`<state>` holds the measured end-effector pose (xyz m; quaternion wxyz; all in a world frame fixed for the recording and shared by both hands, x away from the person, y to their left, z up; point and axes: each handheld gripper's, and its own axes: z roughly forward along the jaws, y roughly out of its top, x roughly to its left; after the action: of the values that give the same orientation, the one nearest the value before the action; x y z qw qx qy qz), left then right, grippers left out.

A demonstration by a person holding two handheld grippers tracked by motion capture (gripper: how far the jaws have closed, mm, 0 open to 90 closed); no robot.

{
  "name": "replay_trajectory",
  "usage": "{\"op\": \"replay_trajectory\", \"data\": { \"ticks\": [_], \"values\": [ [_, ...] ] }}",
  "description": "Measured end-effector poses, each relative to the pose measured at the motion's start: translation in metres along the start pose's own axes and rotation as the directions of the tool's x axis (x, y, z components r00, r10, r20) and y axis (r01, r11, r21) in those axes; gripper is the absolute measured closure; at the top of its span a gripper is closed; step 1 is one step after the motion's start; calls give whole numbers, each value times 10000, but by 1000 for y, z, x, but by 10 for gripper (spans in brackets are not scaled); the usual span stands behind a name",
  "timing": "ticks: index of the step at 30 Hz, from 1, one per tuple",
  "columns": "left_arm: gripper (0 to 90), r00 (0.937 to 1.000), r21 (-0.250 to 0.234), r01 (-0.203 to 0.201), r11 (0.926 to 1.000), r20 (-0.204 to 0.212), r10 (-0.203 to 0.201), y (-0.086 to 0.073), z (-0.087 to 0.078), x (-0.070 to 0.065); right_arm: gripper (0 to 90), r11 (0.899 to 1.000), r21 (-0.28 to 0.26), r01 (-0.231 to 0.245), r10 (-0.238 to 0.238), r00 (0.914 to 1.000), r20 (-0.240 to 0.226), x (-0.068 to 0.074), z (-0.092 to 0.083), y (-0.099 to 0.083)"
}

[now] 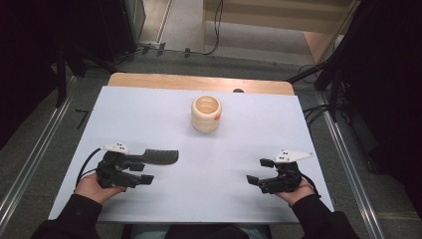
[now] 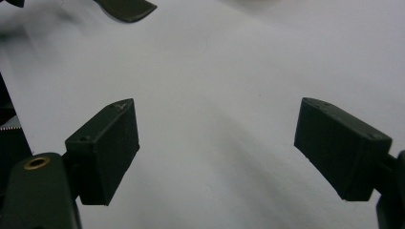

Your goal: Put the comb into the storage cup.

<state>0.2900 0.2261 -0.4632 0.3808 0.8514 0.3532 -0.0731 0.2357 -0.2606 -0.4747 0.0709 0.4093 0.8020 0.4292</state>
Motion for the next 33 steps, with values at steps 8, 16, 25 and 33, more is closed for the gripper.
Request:
{"op": "replay_trajectory", "data": {
  "ticks": [8,16,25,33],
  "values": [
    [287,10000,107,-13,9999,-85,14,0,0,-1,134,9999,136,-3,5,10000,-97,-2,3,0],
    [287,10000,119,-18,9999,-23,19,1,2,-1,134,9998,178,-80,82,9999,-106,-3,3,-1],
    [287,10000,155,-21,9999,-62,22,1,1,-1,135,9997,212,-79,83,9998,-153,-3,4,0],
    [287,10000,181,-71,9998,-67,73,1,2,-2,135,9997,219,-47,51,9998,-190,-3,4,0]
  ]
}}
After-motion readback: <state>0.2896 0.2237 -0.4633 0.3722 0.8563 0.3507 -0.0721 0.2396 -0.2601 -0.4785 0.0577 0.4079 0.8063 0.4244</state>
